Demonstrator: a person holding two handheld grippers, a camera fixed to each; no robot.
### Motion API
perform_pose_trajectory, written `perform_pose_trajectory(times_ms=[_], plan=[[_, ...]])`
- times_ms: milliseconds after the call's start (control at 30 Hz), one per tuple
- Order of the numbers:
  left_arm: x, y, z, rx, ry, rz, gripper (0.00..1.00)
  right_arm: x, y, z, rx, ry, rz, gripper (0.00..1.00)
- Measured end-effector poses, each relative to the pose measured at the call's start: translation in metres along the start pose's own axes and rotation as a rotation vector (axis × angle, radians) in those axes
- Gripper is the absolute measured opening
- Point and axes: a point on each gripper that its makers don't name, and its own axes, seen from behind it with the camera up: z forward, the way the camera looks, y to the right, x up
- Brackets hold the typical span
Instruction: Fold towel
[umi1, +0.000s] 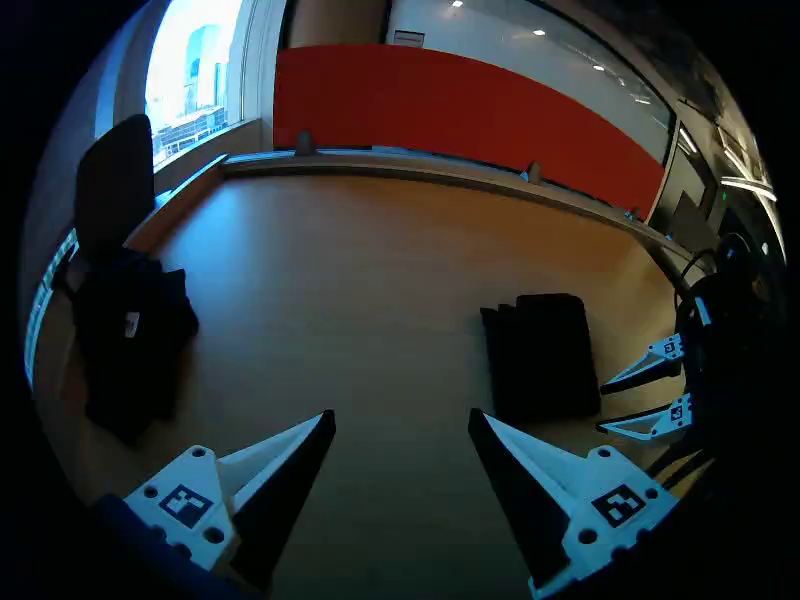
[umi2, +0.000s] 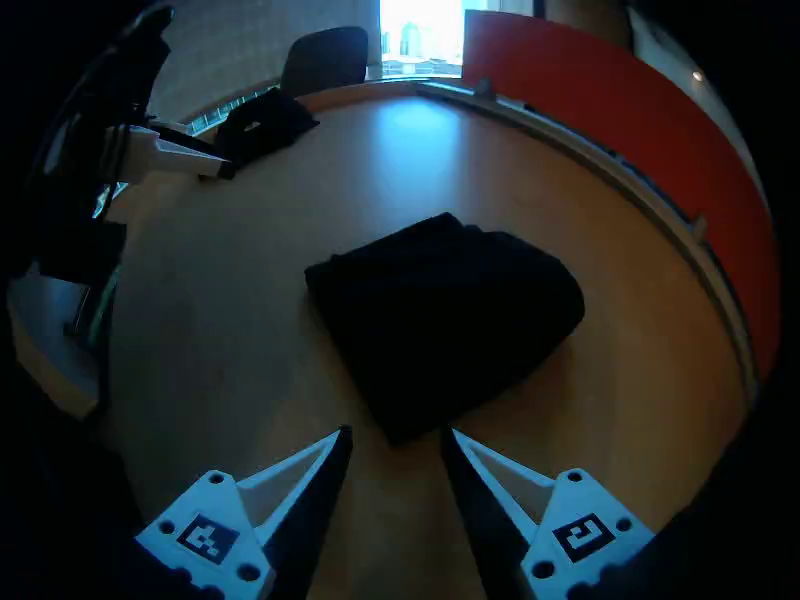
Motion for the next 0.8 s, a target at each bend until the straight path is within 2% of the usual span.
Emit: perform_pose_trajectory(times_ms=[300, 467, 500, 733, 800], plan=[[-0.0006, -0.0011, 0.0002, 0.001, 0.001, -0.002, 0.99, -0.0058, 0.0030, 0.0055, -0.019, -0.007, 0.033, 0.60], [-0.0007, -0.0014, -0.0003, 0.001, 0.002, -0.003, 1.00, -0.0067, 0.0037, 0.0061, -0.028, -0.005, 0.051, 0.52], [-0.0007, -0.0015, -0.0004, 0.001, 0.002, -0.003, 1.00, -0.0067, 0.0042, 0.0060, -0.031, -0.005, 0.053, 0.49], [-0.0018, -0.0011, -0.0007, 0.000, 0.001, 0.000, 0.99, -0.0079, 0.0072, 0.0036, -0.042, -0.001, 0.071, 0.12], [-0.0019, -0.0011, -0.0007, 0.000, 0.000, 0.001, 0.99, -0.0077, 0.0076, 0.0032, -0.043, 0.001, 0.076, 0.07]])
